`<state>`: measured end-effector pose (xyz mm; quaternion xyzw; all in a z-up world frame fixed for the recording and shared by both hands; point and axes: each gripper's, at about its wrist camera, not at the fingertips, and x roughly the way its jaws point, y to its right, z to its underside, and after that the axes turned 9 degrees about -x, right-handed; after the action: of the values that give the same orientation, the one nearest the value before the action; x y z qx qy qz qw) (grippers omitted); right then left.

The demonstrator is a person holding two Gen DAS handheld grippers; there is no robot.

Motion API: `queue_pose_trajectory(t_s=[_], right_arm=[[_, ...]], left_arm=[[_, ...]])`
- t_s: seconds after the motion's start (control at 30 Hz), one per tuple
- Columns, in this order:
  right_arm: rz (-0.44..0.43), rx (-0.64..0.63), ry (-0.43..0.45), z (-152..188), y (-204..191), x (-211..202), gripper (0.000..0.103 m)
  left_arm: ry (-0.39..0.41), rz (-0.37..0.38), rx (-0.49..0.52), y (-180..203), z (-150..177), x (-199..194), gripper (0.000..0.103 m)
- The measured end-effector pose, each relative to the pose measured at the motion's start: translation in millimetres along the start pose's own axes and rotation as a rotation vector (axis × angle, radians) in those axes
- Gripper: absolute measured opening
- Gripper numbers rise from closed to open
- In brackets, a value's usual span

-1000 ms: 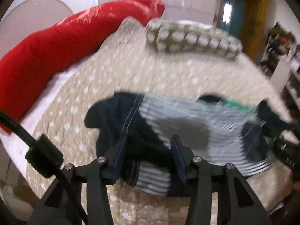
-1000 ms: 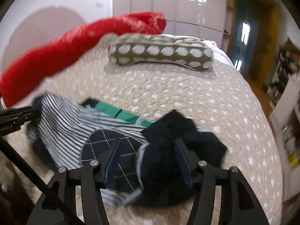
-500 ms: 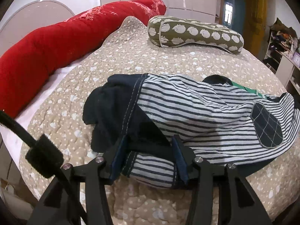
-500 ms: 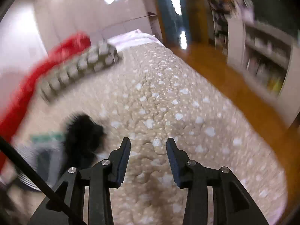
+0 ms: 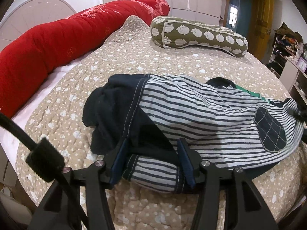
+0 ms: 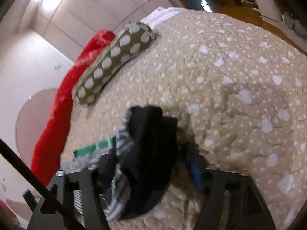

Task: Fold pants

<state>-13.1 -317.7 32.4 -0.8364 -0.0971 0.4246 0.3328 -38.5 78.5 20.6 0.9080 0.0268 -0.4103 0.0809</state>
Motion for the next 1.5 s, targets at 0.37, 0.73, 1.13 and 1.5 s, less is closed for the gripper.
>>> queue_pose_trajectory(t_s=[0.37, 0.73, 1.13, 1.5], right_arm=[[0.169, -0.138, 0.064, -5, -15, -39, 0.027], [0.245, -0.125, 0.27, 0, -29, -115, 0.048], [0.199, -0.32, -0.049, 57, -61, -20, 0.047], [0.225, -0.356, -0.012, 71, -62, -19, 0.05]], left_arm=[[-0.019, -0.012, -0.01, 10, 6, -4, 0.053], [0.001, 0.149, -0.094, -8, -12, -66, 0.056], [-0.165, 0.035, -0.134, -24, 15, -13, 0.057], [-0.13, 0.054, -0.113, -18, 21, -31, 0.058]])
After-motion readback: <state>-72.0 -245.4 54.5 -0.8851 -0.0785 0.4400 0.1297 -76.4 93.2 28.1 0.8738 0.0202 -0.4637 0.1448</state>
